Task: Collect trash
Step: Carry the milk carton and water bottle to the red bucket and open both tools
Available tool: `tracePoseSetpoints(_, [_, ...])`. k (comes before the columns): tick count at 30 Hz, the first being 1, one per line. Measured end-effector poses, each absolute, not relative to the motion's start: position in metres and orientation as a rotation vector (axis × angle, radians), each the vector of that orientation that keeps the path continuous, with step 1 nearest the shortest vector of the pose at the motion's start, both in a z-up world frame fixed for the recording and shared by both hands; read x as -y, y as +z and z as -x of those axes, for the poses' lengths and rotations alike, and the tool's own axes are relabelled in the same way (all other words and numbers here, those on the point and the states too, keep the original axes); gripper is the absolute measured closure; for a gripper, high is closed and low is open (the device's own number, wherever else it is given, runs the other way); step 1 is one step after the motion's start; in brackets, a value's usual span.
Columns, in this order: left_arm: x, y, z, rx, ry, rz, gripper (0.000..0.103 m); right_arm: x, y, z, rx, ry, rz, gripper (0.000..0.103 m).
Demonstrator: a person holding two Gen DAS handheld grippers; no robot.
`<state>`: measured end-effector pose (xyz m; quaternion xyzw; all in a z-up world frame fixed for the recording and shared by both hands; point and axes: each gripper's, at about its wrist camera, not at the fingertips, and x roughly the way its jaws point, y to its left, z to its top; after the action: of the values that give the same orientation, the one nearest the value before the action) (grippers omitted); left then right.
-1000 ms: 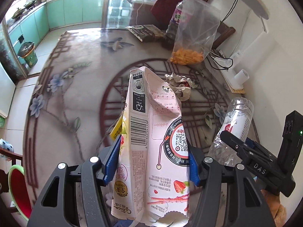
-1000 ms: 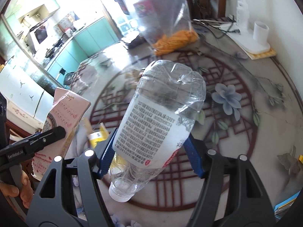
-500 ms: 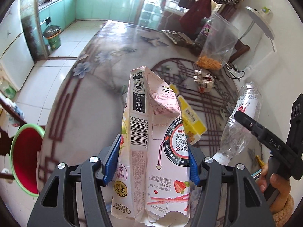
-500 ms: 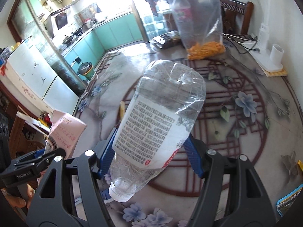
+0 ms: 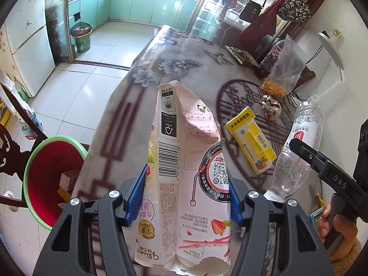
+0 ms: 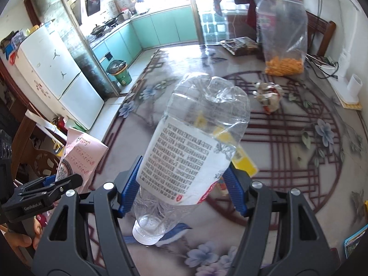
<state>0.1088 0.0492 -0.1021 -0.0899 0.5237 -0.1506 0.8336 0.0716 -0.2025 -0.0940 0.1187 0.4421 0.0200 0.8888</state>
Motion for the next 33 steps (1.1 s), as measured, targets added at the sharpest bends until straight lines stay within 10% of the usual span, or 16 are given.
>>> tracePoseSetpoints(33, [-0.182,-0.141,-0.136,-1.177,-0.315,0.184,0.045,0.073,-0.091,-0.076,-0.957,0.005,-0.214,0.038])
